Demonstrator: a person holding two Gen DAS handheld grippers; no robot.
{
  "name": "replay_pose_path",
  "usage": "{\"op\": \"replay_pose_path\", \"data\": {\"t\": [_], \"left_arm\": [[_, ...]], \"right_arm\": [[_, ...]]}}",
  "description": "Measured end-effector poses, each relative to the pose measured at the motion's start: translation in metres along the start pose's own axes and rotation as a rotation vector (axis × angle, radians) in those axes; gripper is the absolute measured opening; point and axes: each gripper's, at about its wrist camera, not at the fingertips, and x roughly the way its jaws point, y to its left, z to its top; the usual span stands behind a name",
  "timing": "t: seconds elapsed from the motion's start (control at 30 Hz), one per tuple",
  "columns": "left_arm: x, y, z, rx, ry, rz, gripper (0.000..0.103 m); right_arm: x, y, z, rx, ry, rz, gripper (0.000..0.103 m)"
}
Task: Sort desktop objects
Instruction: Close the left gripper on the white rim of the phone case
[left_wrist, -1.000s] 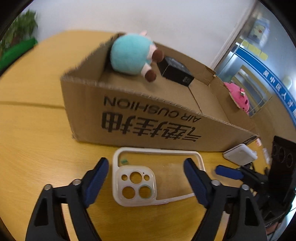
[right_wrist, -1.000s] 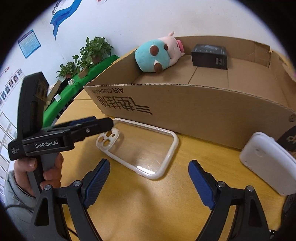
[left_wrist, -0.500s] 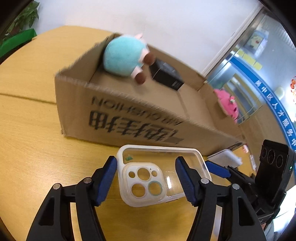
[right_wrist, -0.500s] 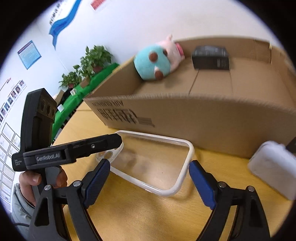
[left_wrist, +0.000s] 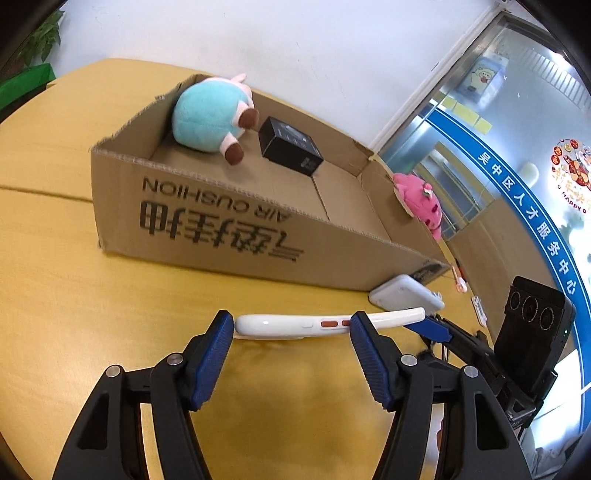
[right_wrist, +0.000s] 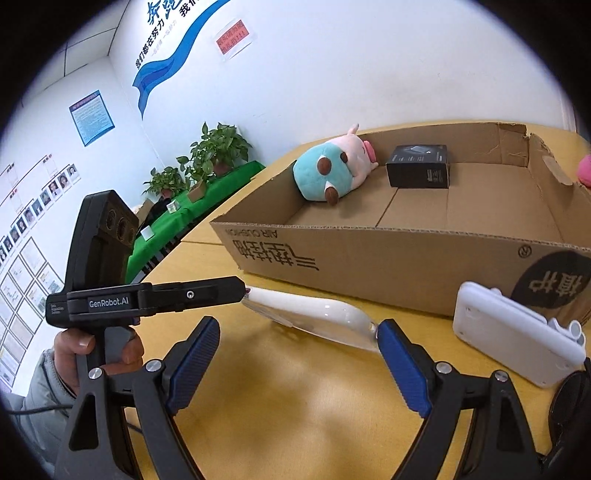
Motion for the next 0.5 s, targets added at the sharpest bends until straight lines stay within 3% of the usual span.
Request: {"op": "replay_pose_path", "data": {"t": [0.17,0.4,0.5], "left_arm": [[-0.011,0.002,-0.015,-0.003,0.026,0.004,0.069],[-0.001,0.003,-0.030,0.025,0.093,0.076,0.069],[0.009,0.004,-0.029,0.029,0.117,0.117,0.058]], "right_arm": [[-0.013,0.005,-0.012,-0.041,0.009,0.018,0.088],[-0.009,0.004,-0.022,-0.033,0.079,-0.100,0.088],[0.001,0.003,-0.027,-0.035,0.136,-0.158,0.083]]}}
